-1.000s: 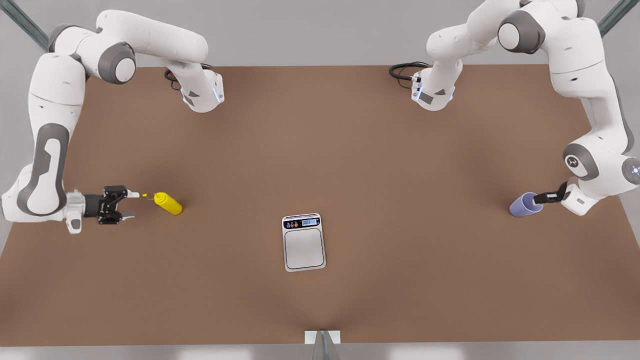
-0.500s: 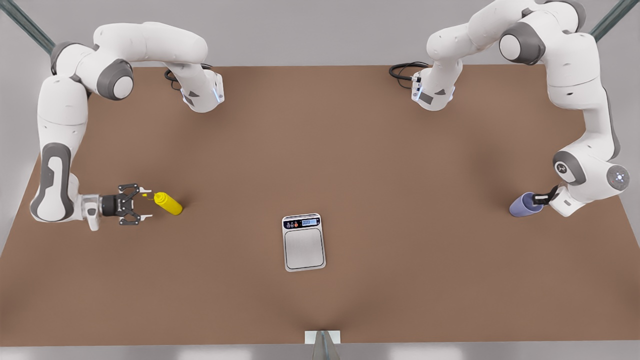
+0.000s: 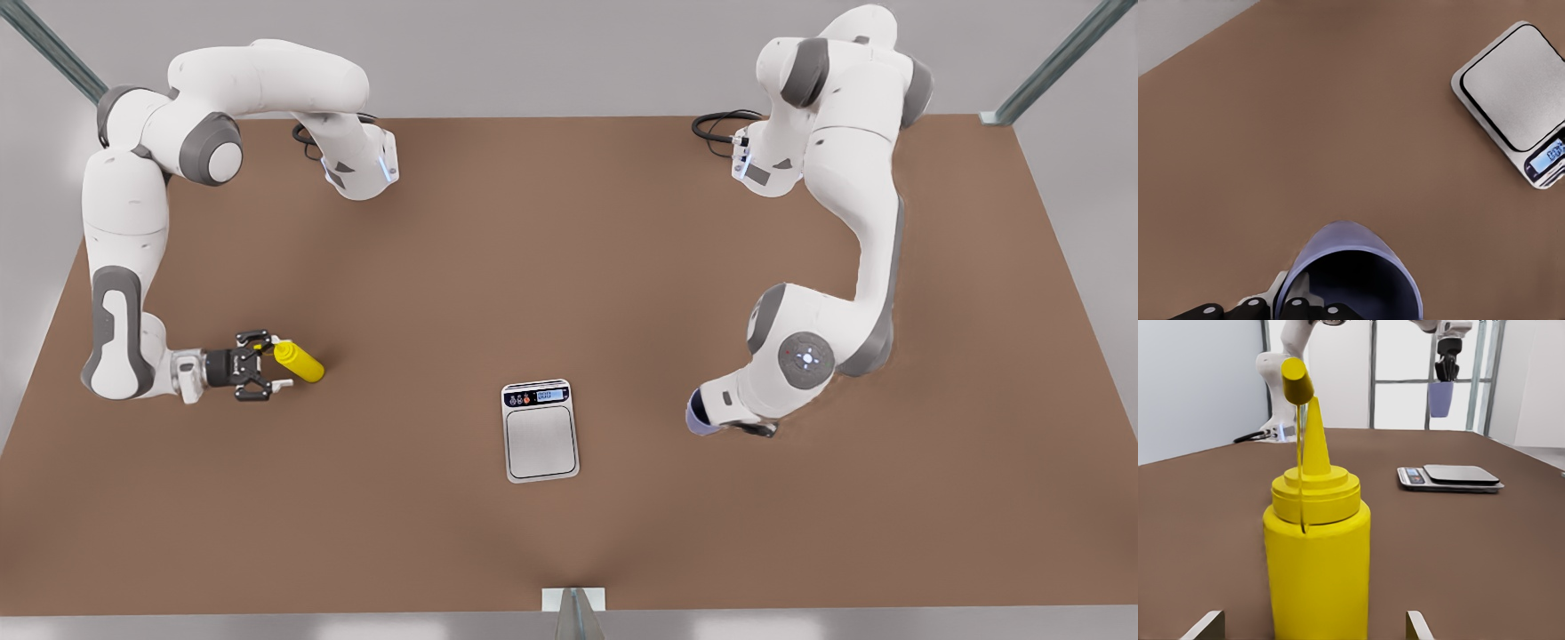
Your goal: Move cup to the weight, pick up sauce bottle, pour sauce
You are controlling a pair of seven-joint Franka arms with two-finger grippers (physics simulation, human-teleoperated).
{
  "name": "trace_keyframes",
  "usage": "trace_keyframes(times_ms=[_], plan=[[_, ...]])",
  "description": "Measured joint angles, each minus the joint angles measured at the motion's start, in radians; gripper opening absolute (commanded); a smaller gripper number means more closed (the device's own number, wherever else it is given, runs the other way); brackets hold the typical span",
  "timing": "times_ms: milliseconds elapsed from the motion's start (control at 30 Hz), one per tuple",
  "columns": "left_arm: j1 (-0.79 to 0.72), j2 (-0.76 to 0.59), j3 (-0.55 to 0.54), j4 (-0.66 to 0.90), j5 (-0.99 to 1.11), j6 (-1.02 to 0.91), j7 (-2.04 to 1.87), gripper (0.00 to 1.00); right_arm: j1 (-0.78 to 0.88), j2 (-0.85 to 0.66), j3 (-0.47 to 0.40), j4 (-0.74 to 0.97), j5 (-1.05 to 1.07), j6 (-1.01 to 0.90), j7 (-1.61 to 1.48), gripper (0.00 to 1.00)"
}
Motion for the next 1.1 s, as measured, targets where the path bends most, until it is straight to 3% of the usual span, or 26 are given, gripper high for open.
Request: trace_keyframes(times_ms=[200,367,867,933,1067,1100], plan=[[-0.132,0.183,-0.09,0.244,-0.01,-0.018,-0.376,0.21,-0.005,0.0,-0.001,-0.025,-0.002,-0.005,-0.082,1.0],[-0.217,0.32,-0.055,0.403,-0.016,0.089,-0.625,0.21,-0.002,0.009,-0.001,-0.029,-0.003,-0.005,-0.133,1.0],[-0.237,0.413,-0.048,0.413,-0.018,0.266,-1.062,0.21,0.032,0.009,-0.001,-0.028,0.019,0.003,-0.207,1.0],[-0.236,0.415,-0.047,0.412,-0.018,0.274,-1.096,0.33,0.037,0.009,-0.001,-0.029,0.023,0.004,-0.207,1.0],[-0.234,0.419,-0.038,0.407,-0.017,0.284,-1.154,0.33,0.051,0.009,-0.001,-0.029,0.035,0.005,-0.207,1.0],[-0.233,0.419,-0.037,0.407,-0.017,0.285,-1.166,0.38,0.054,0.009,-0.001,-0.029,0.038,0.005,-0.207,1.0]])
